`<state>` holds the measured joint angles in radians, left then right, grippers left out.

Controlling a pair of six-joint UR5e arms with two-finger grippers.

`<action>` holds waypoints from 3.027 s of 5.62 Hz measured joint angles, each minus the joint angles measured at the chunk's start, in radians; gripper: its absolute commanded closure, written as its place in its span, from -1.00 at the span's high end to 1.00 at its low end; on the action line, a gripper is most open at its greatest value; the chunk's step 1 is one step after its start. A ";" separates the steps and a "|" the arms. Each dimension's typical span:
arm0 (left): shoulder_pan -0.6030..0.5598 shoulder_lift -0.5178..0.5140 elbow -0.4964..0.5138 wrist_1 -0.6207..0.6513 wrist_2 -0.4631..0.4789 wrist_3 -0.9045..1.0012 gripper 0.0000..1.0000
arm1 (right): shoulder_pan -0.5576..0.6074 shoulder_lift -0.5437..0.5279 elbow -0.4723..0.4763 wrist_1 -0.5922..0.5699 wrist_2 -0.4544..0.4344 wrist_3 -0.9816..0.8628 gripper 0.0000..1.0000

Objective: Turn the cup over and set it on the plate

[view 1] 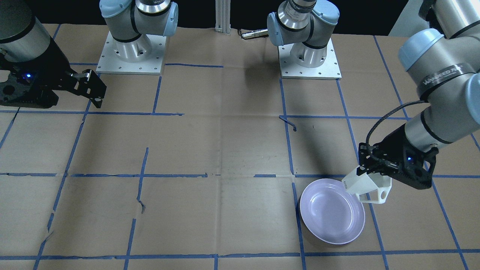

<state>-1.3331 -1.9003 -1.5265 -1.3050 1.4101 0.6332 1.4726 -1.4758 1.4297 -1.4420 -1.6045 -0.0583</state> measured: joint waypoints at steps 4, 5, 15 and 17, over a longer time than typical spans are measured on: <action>-0.121 -0.126 -0.020 0.167 0.130 0.000 -0.99 | 0.000 0.000 0.000 0.000 0.000 0.000 1.00; -0.124 -0.133 -0.031 0.169 0.131 0.000 -0.58 | 0.000 0.000 0.000 0.000 0.000 0.000 1.00; -0.186 0.209 0.018 -0.234 0.101 -0.453 0.97 | 0.000 0.000 0.000 0.000 0.000 0.000 1.00; -0.227 0.255 0.034 -0.297 0.115 -0.540 0.97 | 0.000 0.000 0.000 0.000 0.000 0.000 1.00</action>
<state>-1.5605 -1.6452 -1.4928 -1.6024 1.5251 0.0937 1.4726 -1.4756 1.4297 -1.4419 -1.6045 -0.0583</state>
